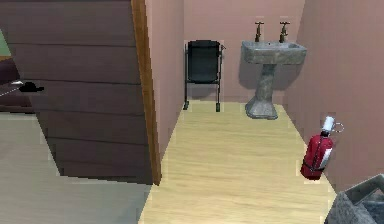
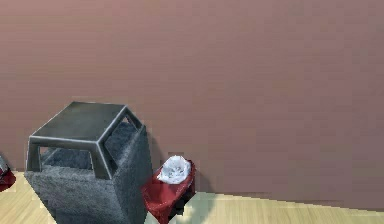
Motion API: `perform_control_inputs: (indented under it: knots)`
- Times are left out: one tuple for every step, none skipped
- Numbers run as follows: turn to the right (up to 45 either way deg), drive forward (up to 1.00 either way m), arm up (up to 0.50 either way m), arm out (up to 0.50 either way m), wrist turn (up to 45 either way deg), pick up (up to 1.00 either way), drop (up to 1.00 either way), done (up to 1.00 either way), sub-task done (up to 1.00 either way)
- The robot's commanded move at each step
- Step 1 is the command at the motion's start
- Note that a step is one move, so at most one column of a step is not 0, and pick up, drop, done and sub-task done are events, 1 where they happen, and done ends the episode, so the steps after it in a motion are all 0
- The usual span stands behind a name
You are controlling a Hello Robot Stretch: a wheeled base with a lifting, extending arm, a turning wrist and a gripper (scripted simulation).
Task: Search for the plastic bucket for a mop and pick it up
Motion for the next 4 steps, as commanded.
perform_control_inputs:
  knots:
    - [0.0,0.0,0.0,0.4,0.0,0.0,0.0,0.0,0.0]
    - [0.0,0.0,0.0,0.0,45.0,0.0,0.0,0.0,0.0]
    - [0.0,0.0,0.0,0.0,45.0,0.0,0.0,0.0,0.0]
    - [0.0,0.0,0.0,0.0,45.0,0.0,0.0,0.0,0.0]
